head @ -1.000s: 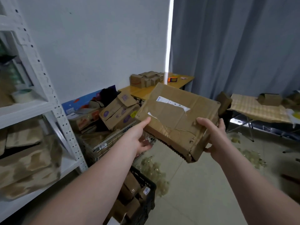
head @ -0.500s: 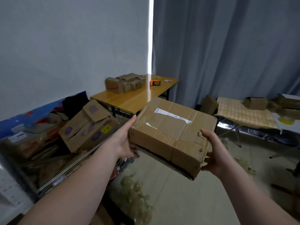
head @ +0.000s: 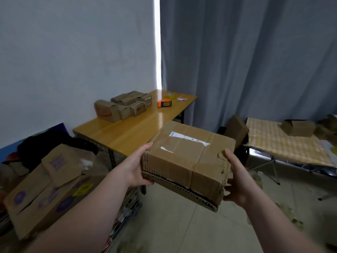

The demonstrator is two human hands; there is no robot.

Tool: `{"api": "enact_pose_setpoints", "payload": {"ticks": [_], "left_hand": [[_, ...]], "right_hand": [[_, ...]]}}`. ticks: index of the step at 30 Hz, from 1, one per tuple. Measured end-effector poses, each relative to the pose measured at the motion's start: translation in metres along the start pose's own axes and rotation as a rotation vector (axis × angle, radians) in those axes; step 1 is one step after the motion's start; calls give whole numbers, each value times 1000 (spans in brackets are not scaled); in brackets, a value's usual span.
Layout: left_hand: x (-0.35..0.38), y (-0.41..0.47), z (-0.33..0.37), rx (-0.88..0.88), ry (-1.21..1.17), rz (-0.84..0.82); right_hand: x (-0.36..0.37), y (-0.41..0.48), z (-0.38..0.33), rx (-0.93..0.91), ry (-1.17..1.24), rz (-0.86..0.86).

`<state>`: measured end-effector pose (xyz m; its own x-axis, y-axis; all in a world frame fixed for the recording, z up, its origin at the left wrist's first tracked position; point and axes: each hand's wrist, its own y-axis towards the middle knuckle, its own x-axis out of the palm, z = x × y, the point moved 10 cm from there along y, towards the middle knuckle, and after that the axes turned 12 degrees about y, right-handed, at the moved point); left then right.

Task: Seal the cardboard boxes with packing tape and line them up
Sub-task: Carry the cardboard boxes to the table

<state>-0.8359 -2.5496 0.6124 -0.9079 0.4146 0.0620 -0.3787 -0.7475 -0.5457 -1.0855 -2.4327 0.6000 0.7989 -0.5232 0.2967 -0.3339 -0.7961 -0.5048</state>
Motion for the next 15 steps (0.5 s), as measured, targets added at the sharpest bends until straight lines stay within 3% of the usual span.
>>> {"api": "enact_pose_setpoints", "payload": {"ticks": [8, 15], "left_hand": [[30, 111, 52, -15, -152, 102], [70, 224, 114, -70, -233, 283]], "right_hand": [[-6, 138, -76, -19, 36, -93], [-14, 265, -167, -33, -94, -266]]}}
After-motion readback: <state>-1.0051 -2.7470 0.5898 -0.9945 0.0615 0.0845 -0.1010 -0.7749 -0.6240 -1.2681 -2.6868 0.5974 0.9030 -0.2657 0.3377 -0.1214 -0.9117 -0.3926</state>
